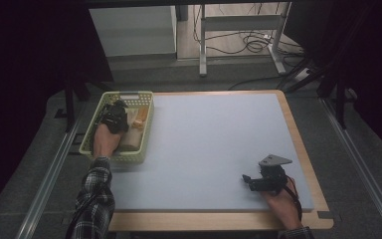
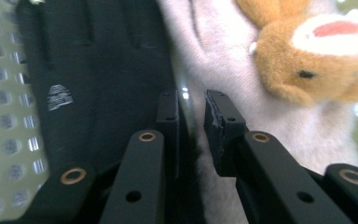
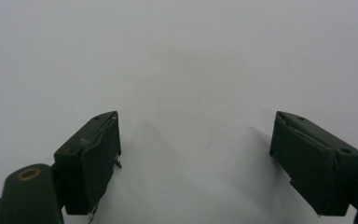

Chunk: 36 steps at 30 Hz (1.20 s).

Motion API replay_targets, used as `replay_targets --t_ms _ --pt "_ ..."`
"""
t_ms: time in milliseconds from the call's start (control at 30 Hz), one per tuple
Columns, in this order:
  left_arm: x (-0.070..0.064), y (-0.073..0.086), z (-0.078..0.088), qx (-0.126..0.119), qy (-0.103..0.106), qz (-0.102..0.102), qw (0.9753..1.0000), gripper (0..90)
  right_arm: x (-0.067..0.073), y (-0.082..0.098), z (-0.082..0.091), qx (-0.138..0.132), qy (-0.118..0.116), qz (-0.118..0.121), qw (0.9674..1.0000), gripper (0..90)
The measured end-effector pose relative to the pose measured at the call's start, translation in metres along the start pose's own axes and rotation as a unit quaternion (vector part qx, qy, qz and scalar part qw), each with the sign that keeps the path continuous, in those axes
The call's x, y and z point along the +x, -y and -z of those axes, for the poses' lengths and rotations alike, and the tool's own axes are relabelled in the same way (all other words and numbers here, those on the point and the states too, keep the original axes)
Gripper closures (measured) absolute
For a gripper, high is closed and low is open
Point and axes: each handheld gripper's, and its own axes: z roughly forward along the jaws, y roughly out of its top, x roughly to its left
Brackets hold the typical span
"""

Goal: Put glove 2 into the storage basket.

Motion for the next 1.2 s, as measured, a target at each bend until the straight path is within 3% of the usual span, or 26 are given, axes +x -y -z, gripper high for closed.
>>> replay_targets --t_ms 33,100,267,500,700,1200 --pt "0.0 0.0 0.0 0.0 0.0 0.0 1.0 77.9 0.0 0.0 0.0 0.0 0.0 0.0 1.0 15.9" --pt "-0.007 -0.004 -0.005 -0.005 0.023 0.0 0.9997 79.5 0.0 0.0 0.0 0.0 0.0 0.0 1.0 15.9" --pt "-0.013 -0.007 -0.005 -0.008 0.017 -0.006 0.9998 80.3 0.0 0.0 0.0 0.0 0.0 0.0 1.0 15.9" --pt "0.001 -0.001 0.004 -0.031 0.005 0.015 0.9994 62.2 0.0 0.0 0.0 0.0 0.0 0.0 1.0 15.9" --pt "0.011 0.005 0.016 -0.05 -0.008 0.02 0.9985 49.3 0.0 0.0 0.0 0.0 0.0 0.0 1.0 15.9" --pt "0.025 0.021 0.033 -0.088 0.018 0.033 0.9954 31.7 0.0 0.0 0.0 0.0 0.0 0.0 1.0 15.9"
